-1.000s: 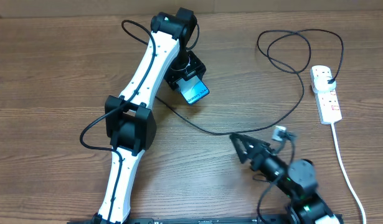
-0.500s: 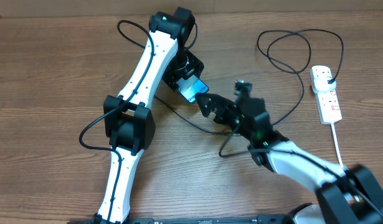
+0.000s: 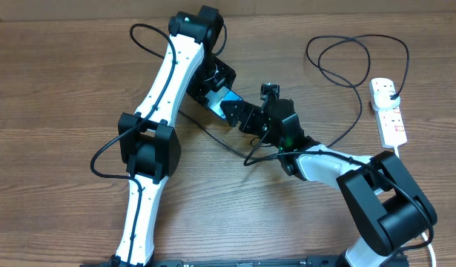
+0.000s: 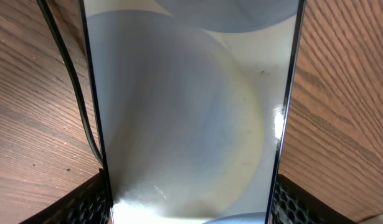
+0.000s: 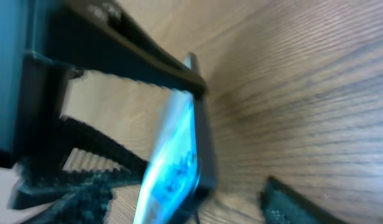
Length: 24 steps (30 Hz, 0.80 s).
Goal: Plug charger to phone and switch on socket
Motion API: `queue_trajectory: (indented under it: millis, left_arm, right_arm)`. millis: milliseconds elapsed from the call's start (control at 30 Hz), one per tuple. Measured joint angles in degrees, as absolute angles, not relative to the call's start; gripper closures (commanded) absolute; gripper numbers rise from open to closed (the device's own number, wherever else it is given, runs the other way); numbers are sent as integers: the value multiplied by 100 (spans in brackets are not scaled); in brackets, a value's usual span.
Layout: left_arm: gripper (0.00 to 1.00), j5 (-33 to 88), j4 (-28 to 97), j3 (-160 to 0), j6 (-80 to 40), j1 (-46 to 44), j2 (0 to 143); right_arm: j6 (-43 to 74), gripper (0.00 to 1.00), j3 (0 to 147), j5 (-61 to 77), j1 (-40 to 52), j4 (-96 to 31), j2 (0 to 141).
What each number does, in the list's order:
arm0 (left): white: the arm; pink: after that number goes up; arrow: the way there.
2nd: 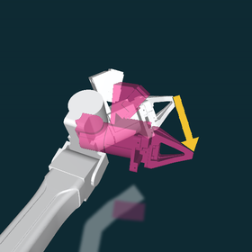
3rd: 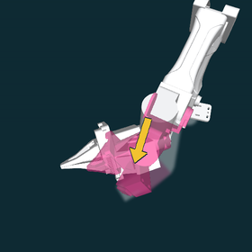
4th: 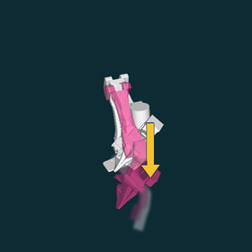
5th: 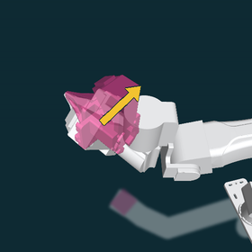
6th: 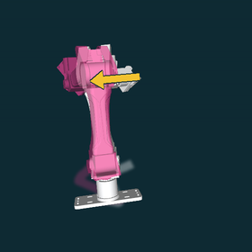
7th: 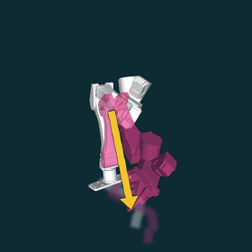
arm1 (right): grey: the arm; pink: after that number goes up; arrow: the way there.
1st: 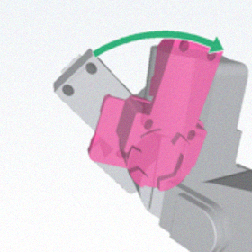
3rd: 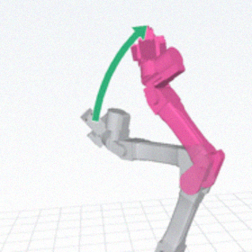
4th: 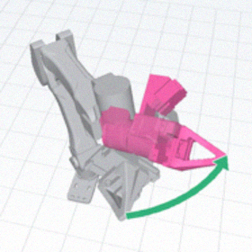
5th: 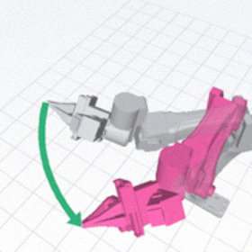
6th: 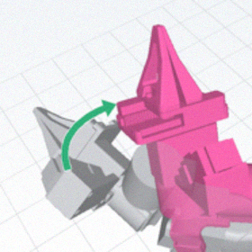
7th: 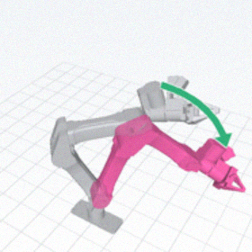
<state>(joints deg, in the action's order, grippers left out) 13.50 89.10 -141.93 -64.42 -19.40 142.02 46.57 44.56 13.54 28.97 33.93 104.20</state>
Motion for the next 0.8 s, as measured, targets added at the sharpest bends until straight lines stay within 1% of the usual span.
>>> queue_trajectory:
  millis: [167,367,500,633,800]
  left_arm:
    - [96,1422,8910,-14193,-6462,-1940,14202]
    - [96,1433,8912,-14193,-6482,-1940,14202]
    - [96,1433,8910,-14193,-6484,-1940,14202]
    - [96,1433,8910,-14193,-6486,-1940,14202]
    - [96,1433,8912,-14193,-6486,-1940,14202]
  right_arm:
    - [4716,41,4491,1358,2897,3542,10427]
    - [4901,42,4665,1365,2897,3546,10591]
    - [4995,46,4722,1374,2899,3548,10683]
    - [5063,54,4803,1374,2897,3548,10794]
    - [5245,59,4917,1376,2899,3551,10960]
